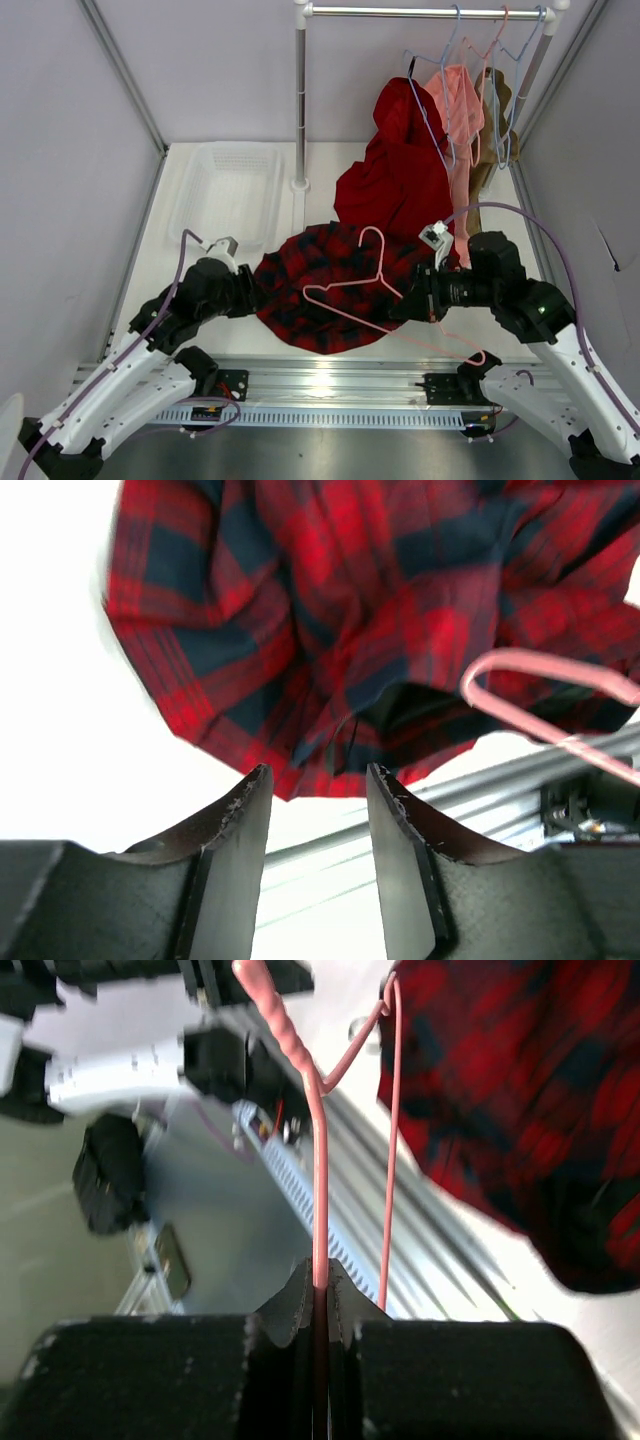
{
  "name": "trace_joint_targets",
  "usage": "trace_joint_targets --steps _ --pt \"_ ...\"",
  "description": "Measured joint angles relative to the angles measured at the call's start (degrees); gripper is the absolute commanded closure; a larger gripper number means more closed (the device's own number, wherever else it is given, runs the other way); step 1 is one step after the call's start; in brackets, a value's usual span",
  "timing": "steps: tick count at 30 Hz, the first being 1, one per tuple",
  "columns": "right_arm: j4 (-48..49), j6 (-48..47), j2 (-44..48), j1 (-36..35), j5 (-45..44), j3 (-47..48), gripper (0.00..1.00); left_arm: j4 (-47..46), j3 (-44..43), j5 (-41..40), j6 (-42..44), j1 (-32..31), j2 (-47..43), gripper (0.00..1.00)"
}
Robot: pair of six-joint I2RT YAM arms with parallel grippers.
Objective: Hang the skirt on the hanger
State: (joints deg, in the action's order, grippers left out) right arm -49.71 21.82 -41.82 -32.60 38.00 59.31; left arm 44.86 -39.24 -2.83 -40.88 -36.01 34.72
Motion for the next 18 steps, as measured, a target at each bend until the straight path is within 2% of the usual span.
trace_joint_targets --steps 7,18 --pt "-2.71 -1.53 0.72 -4.15 1.92 -1.95 1.0 -0.57 5.27 4.24 -2.67 -0.79 1.01 0.53" --pt "-1.73 -2.19 0.42 -6.67 1.42 -4.57 1.0 -6.38 7.06 6.56 -4.17 -1.46 3.56 0.55"
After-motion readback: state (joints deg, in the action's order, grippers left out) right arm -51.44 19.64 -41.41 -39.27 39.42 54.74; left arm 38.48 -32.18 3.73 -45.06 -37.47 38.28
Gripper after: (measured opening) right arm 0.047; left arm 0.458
